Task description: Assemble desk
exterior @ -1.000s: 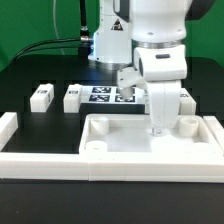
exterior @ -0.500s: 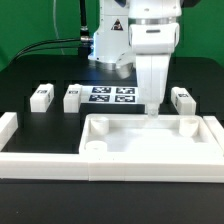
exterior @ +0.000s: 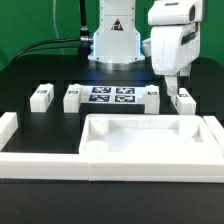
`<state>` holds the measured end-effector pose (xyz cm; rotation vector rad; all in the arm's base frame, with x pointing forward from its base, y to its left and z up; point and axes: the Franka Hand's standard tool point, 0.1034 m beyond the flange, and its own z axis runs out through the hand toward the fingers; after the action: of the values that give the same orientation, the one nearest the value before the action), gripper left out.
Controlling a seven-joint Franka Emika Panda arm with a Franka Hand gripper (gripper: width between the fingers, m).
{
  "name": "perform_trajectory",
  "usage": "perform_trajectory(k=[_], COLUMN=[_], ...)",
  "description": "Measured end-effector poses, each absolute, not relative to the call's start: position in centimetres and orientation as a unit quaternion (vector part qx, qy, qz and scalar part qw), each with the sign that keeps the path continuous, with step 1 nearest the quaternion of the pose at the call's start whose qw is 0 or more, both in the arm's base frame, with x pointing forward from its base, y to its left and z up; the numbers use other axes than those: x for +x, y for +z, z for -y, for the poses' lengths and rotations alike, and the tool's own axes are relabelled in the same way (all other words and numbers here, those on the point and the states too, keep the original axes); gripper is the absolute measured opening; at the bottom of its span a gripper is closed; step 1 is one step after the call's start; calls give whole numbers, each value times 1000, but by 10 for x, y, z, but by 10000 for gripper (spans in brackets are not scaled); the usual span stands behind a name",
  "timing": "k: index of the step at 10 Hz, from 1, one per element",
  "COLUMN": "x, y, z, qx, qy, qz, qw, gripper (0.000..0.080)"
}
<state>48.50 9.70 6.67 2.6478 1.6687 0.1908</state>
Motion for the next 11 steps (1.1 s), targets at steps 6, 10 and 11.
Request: perform_trajectory(k=[6, 10, 11], x=[465, 456, 455], y=[67, 63, 63], z=[-102, -121, -123], qx=[962, 994, 996], qy=[62, 55, 53], qz=[-265, -89, -62], qw=[-19, -39, -43], gripper=[648, 648, 648])
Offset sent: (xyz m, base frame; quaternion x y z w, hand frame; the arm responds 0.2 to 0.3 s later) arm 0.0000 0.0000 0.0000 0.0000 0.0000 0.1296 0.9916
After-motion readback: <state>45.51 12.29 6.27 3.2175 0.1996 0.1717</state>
